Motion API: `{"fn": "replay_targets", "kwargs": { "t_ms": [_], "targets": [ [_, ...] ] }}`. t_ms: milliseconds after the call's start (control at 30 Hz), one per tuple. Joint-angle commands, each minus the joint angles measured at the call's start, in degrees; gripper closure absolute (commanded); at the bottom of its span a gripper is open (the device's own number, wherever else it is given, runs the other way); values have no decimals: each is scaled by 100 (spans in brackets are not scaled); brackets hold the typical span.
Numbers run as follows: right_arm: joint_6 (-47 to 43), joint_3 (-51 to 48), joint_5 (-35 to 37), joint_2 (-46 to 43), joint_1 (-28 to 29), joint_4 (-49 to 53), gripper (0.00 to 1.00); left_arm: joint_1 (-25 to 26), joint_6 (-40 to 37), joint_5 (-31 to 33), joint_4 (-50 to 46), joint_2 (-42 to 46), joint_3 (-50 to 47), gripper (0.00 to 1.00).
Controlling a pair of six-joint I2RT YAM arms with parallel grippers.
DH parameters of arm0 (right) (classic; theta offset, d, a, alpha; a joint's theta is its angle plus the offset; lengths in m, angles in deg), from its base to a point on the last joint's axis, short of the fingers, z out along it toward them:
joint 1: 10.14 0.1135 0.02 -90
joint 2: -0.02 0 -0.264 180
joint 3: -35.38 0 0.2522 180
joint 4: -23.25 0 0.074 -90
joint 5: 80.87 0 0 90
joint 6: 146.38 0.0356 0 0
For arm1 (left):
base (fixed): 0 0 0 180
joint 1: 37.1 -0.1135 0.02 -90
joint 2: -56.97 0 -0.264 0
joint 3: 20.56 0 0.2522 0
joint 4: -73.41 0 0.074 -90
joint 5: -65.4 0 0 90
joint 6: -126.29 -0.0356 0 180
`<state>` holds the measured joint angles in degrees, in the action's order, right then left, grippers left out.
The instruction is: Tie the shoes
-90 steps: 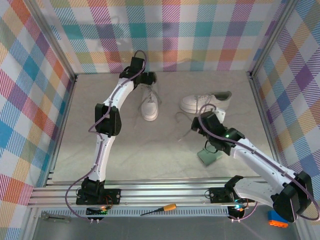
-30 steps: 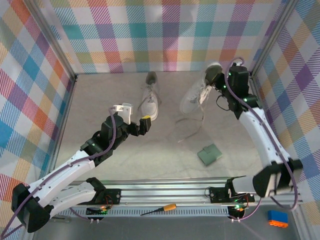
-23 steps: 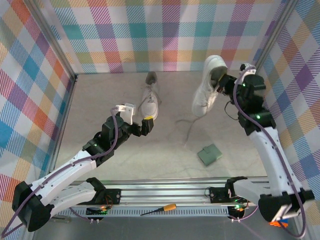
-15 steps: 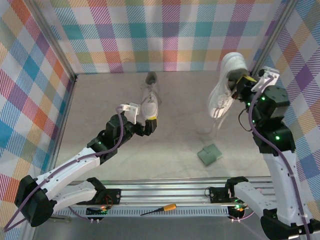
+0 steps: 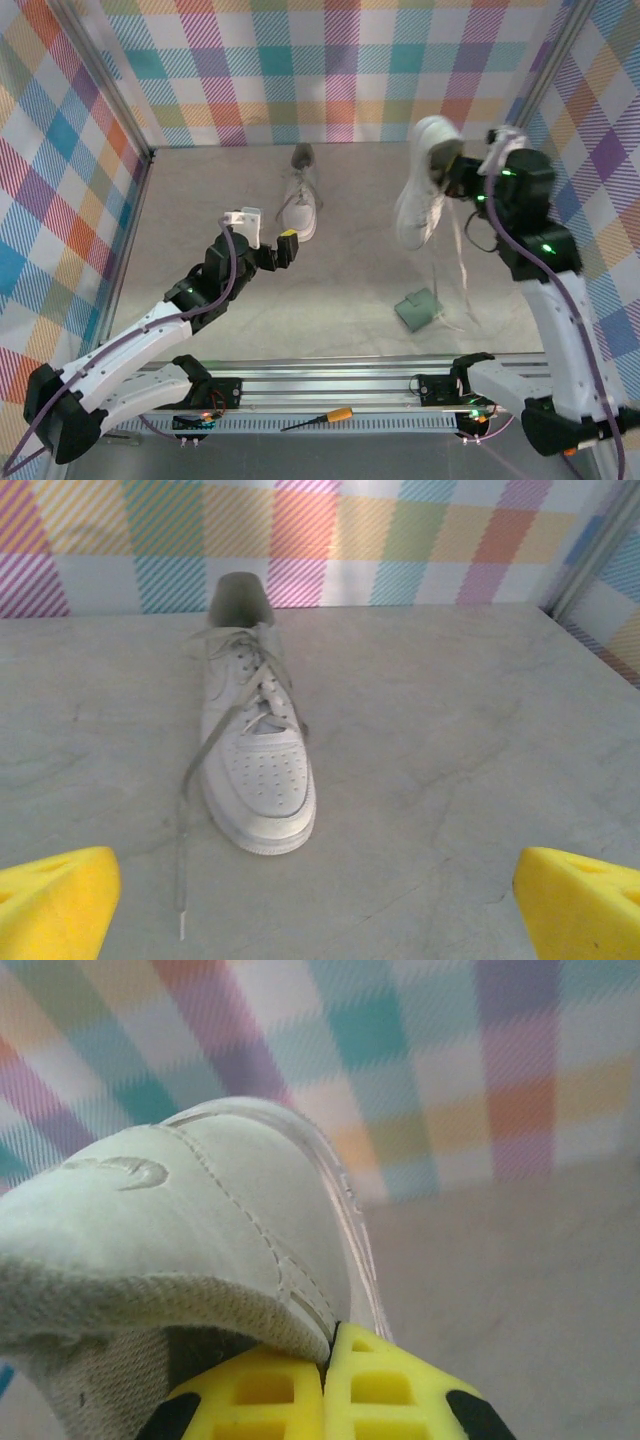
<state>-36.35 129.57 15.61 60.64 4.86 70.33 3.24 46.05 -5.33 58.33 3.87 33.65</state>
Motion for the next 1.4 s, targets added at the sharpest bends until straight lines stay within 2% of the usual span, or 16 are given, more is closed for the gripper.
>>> {"fn": "replay_targets", "kwargs": {
  "t_ms": [0,233,400,800,867,1000,1067,1200,1300,1367],
  "targets": [
    [1007,-567,-452,260,388,-402,100,42,327,421,-488,229,174,0],
    [2549,-1438,-305,1355,1392,-1293,100,42,712,342,-791,166,165,0],
    [3032,-1341,-456,2252,1632,-1643,100,44,791,240,-888,154,208,0],
    [2173,140,-960,4292,1754,-617,99,44,842,57,-1115,-5,296,0],
    [1995,392,-1083,4603,1766,-530,91,42,843,16,-1142,-53,312,0],
    [1633,897,-1259,5081,1761,-402,82,37,830,11,-1186,-113,332,0],
    [1411,1105,-1274,5133,1760,-361,72,39,826,3,-1212,-143,347,0],
    [1047,814,-529,4477,1760,-458,56,39,759,-74,-1242,-254,401,0],
    [1138,206,533,3716,1760,-273,51,48,622,-330,-1164,-499,491,0],
    [1616,-526,1387,3137,1731,10,47,112,537,-495,-1062,-739,597,0]
  ]
}}
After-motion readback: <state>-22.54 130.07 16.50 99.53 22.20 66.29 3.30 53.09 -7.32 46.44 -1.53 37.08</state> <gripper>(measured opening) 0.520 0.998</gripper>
